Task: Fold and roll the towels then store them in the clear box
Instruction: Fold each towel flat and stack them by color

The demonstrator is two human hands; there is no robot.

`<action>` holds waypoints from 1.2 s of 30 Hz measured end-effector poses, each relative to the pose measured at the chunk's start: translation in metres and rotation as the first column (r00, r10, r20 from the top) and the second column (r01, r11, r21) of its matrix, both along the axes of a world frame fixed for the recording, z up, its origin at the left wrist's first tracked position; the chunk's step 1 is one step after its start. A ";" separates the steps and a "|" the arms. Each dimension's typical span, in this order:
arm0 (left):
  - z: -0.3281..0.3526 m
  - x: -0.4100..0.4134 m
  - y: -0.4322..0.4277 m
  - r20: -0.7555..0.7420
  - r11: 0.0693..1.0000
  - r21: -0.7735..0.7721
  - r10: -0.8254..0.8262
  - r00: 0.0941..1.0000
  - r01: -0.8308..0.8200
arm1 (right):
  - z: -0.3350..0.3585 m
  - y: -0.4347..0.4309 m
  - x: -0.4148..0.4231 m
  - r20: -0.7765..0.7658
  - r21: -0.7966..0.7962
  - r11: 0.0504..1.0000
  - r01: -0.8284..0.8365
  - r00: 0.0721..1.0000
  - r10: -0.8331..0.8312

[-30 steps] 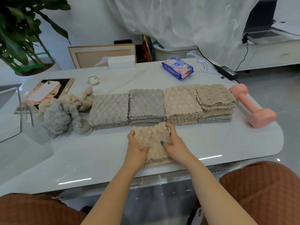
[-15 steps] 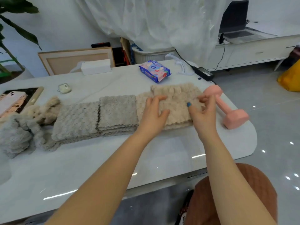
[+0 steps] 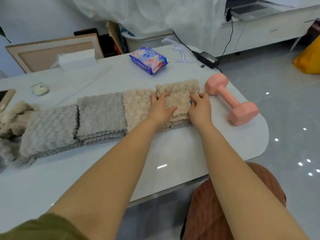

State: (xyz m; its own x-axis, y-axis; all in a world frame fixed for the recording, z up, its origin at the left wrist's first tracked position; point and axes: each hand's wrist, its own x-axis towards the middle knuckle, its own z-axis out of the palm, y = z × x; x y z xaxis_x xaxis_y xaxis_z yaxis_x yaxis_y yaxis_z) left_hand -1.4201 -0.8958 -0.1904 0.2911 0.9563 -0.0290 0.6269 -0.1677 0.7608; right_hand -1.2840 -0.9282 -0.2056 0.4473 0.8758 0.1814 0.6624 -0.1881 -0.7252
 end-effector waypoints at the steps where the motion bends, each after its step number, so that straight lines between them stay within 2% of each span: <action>1: -0.001 -0.001 0.000 0.004 1.000 -0.008 -0.005 1.000 0.005 | -0.002 0.001 0.000 -0.001 -0.002 1.000 0.003 1.000 -0.003; 7: 0.011 -0.014 -0.001 -0.068 0.991 -0.052 -0.128 0.989 0.125 | 0.002 -0.009 -0.003 0.066 -0.056 0.998 -0.034 0.997 0.037; 10: 0.026 -0.034 -0.003 -0.126 0.989 0.057 -0.131 0.983 0.139 | 0.021 -0.016 -0.006 0.220 -0.120 0.990 0.070 0.975 -0.042; 12: 0.038 -0.061 -0.013 -0.118 0.979 0.186 -0.056 0.991 0.078 | 0.042 -0.024 -0.021 0.299 -0.020 0.984 0.179 0.940 -0.165; 14: 0.044 -0.097 -0.025 -0.097 0.961 0.275 0.042 0.994 -0.014 | 0.059 -0.028 -0.048 0.291 0.121 0.982 0.145 0.941 -0.174; 17: 0.043 -0.160 -0.046 -0.057 0.933 0.328 0.174 0.983 -0.146 | 0.075 -0.028 -0.099 0.195 0.243 0.965 -0.101 0.979 0.054; 19: 0.039 -0.200 -0.061 -0.048 0.917 0.324 0.260 0.964 -0.231 | 0.081 -0.026 -0.135 0.127 0.266 0.929 -0.256 0.965 0.229; 23: 0.034 -0.279 -0.086 -0.027 0.864 0.304 0.429 0.903 -0.401 | 0.081 -0.031 -0.219 0.065 0.194 0.841 -0.505 0.862 0.503; 26: 0.028 -0.331 -0.103 -0.017 0.781 0.309 0.575 0.818 -0.543 | 0.072 -0.044 -0.276 0.030 0.111 0.736 -0.667 0.743 0.669; 29: 0.013 -0.368 -0.112 0.049 0.698 0.227 0.688 0.724 -0.679 | 0.060 -0.064 -0.315 -0.050 -0.043 0.637 -0.770 0.639 0.768; 32: -0.011 -0.384 -0.115 0.122 0.735 0.050 0.668 0.734 -0.676 | 0.040 -0.082 -0.333 -0.159 -0.240 0.522 -0.819 0.563 0.811; 34: -0.021 -0.385 -0.115 0.260 0.761 -0.152 0.647 0.717 -0.631 | 0.024 -0.090 -0.332 -0.180 -0.353 0.476 -0.806 0.557 0.811; 35: -0.024 -0.385 -0.115 0.347 0.744 -0.247 0.666 0.660 -0.621 | 0.018 -0.094 -0.330 -0.194 -0.387 0.472 -0.792 0.571 0.798; 36: -0.025 -0.386 -0.113 0.444 0.707 -0.325 0.701 0.559 -0.629 | 0.012 -0.096 -0.327 -0.219 -0.400 0.482 -0.779 0.592 0.775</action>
State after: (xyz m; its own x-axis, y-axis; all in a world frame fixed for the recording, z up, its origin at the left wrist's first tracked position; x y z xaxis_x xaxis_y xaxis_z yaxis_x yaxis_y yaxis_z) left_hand -1.8064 -1.0092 -0.2157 -0.4228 0.8827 -0.2054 0.0440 0.2464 0.9682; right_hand -1.6114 -1.0239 -0.1936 -0.4547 0.8431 -0.2872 0.6872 0.1270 -0.7152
